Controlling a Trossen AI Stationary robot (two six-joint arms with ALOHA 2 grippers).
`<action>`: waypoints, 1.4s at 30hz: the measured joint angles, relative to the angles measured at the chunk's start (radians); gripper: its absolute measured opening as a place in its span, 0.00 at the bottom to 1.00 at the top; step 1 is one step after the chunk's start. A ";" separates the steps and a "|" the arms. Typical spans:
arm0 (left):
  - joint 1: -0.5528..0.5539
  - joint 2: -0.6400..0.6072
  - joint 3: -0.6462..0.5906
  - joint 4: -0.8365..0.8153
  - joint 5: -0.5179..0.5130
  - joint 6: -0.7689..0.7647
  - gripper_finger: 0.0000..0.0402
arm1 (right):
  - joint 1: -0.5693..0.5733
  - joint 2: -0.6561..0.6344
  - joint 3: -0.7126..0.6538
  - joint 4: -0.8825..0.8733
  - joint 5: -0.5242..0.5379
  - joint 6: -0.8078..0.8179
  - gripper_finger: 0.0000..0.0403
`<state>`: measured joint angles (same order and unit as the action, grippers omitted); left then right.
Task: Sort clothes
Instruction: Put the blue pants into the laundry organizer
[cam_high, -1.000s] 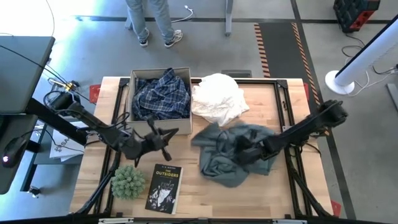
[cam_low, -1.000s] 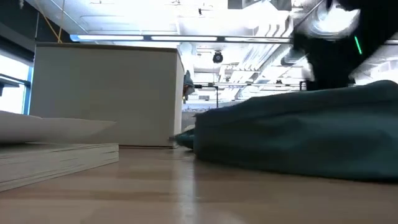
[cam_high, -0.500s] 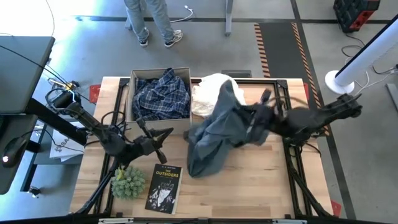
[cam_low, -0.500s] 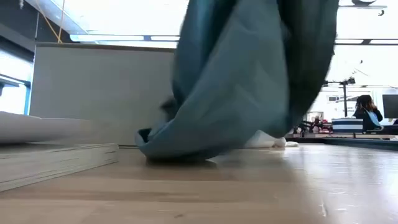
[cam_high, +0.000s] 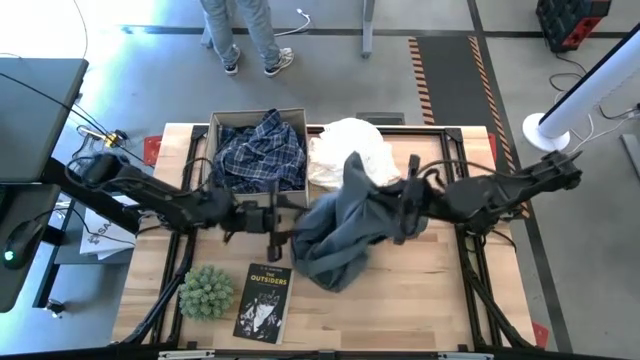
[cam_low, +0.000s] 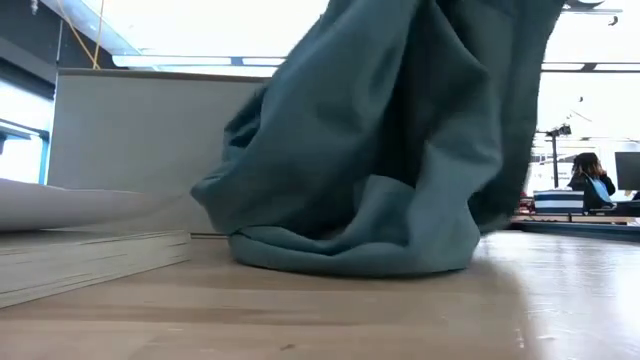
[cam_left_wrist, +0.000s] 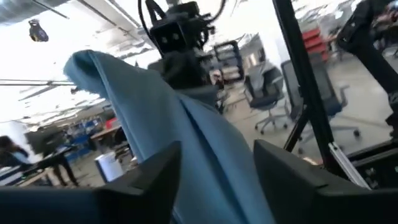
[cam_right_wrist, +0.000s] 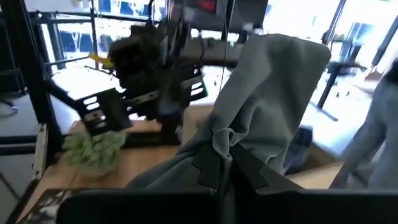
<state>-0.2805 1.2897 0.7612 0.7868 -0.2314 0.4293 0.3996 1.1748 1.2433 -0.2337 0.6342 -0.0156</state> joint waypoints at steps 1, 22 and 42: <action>0.025 0.027 0.000 0.035 0.028 -0.017 0.55 | 0.000 0.000 -0.023 0.009 -0.007 0.025 0.00; 0.140 0.657 0.361 0.064 0.425 -0.333 0.69 | 0.001 0.001 -0.250 0.307 -0.181 0.011 0.02; 0.180 0.185 0.426 -0.500 -0.016 -0.012 0.01 | 0.172 -0.074 -0.085 0.221 -0.199 -0.023 0.42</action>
<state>-0.1002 1.4751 1.1870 0.2870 -0.2478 0.4177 0.5719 1.1007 1.1580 -0.0123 0.4348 -0.0390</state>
